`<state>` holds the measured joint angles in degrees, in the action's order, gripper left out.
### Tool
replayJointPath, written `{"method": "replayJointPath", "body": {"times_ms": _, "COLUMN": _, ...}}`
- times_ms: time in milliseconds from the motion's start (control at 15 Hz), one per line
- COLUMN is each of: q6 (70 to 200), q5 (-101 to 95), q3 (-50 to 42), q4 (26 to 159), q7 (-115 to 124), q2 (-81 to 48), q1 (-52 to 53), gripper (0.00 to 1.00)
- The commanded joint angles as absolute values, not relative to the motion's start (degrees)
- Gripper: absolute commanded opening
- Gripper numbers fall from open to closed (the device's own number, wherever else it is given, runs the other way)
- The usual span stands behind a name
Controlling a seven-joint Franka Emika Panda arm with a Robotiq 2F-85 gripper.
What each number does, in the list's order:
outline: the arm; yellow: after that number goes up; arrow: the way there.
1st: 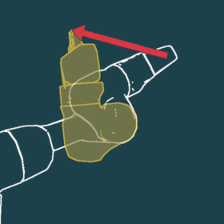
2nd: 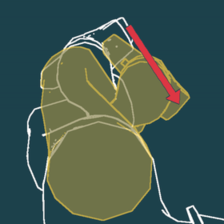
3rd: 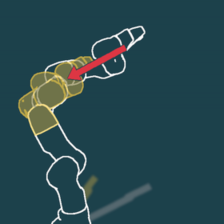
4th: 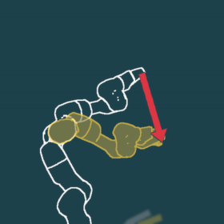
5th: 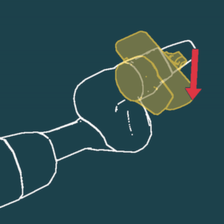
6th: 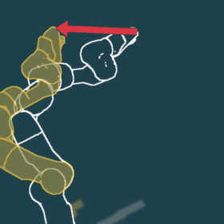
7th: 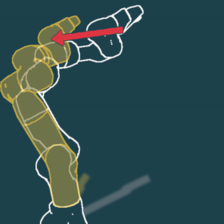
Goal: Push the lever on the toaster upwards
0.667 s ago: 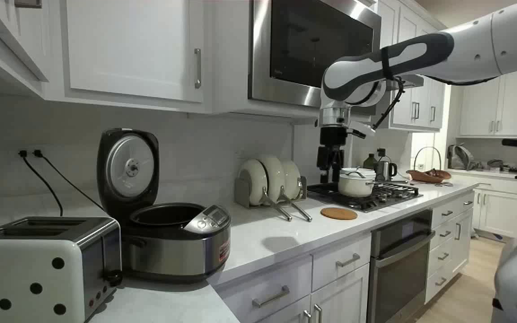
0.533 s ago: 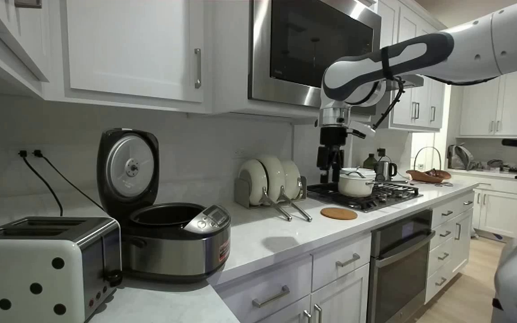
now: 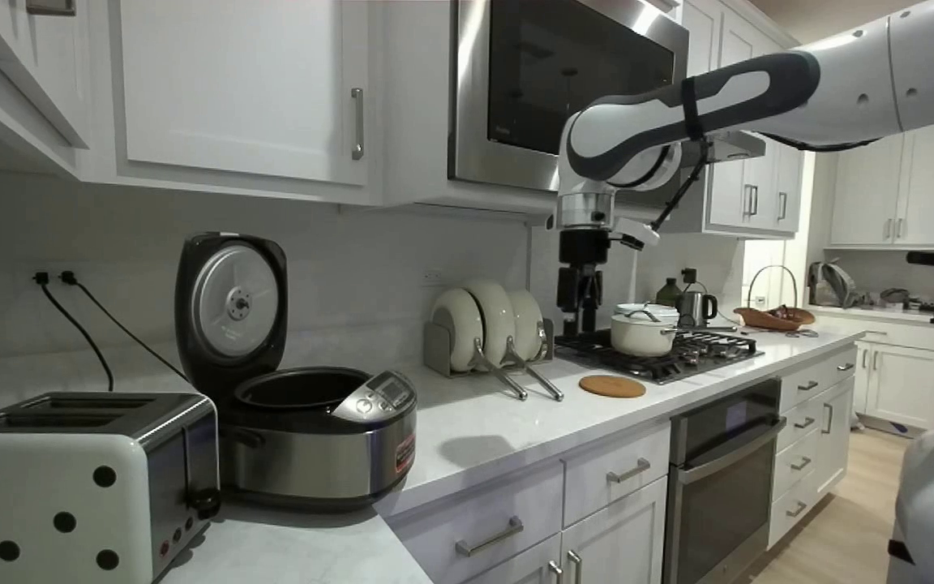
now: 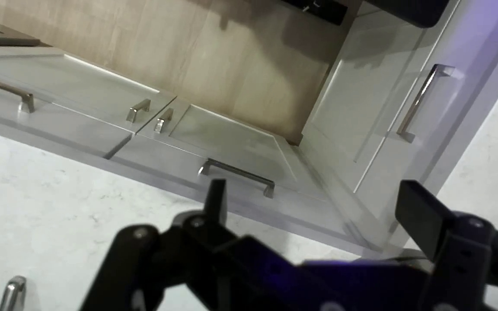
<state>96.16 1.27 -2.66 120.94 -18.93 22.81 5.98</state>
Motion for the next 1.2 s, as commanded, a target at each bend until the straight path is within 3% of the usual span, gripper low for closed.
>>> {"method": "replayJointPath", "body": {"times_ms": 0, "q6": 98.0, "q5": 3.3, "q3": 1.4, "q4": 122.6, "q7": -20.5, "q2": 23.2, "q1": 9.1, "gripper": 1.0}}
{"method": "replayJointPath", "body": {"times_ms": 733, "q6": 103.8, "q5": 11.7, "q3": 9.0, "q4": 123.7, "q7": -23.2, "q2": 20.3, "q1": 18.0, "gripper": 1.0}}
{"method": "replayJointPath", "body": {"times_ms": 1133, "q6": 114.8, "q5": 18.6, "q3": 12.6, "q4": 127.4, "q7": -24.2, "q2": 17.6, "q1": 21.6, "gripper": 1.0}}
